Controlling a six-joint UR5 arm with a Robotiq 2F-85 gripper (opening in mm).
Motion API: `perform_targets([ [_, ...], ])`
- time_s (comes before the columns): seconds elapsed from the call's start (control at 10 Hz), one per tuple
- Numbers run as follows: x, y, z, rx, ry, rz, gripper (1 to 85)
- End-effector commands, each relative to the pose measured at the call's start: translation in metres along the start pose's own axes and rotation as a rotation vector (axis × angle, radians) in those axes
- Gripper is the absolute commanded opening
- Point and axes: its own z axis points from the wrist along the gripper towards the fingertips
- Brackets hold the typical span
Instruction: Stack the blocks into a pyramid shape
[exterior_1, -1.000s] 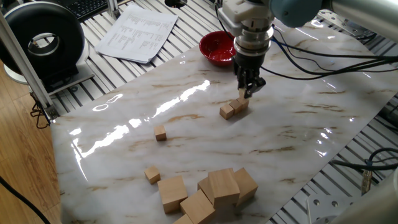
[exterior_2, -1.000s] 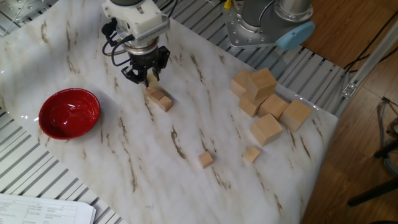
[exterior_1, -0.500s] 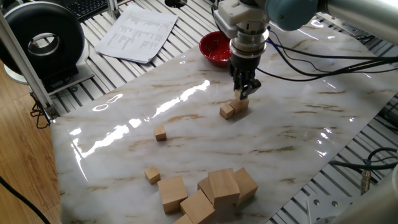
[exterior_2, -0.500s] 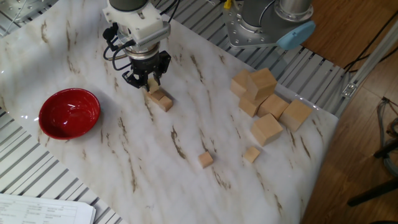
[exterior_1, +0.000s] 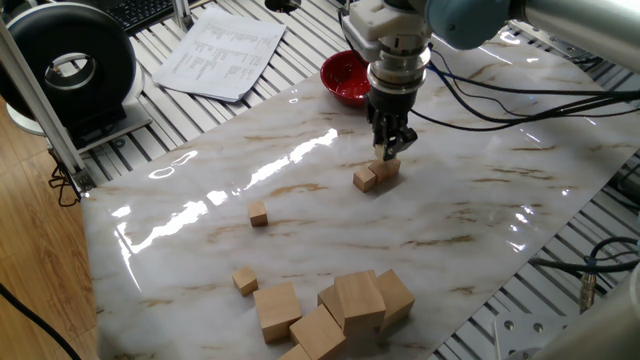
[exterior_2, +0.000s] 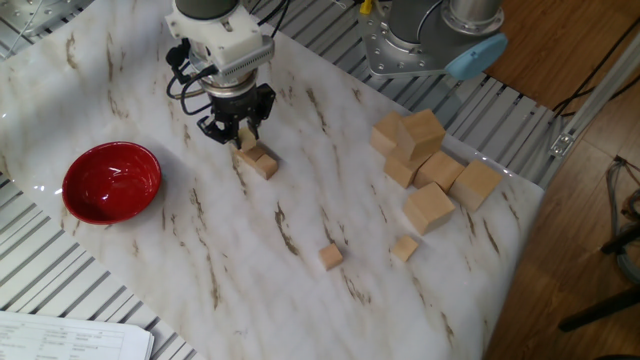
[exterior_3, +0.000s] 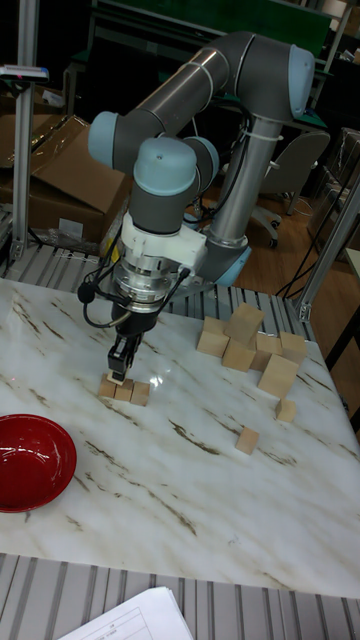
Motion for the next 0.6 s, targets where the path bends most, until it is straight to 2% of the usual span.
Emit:
perform_targets([
  [0.0,-0.003,-0.007,-0.002,0.028,-0.006,-0.043,1.0],
  [0.2,0.002,-0.015,-0.003,0.061,0.017,-0.105,1.0],
  [0.5,-0.009,-0.012,-0.002,0.062,-0.012,-0.127,1.0],
])
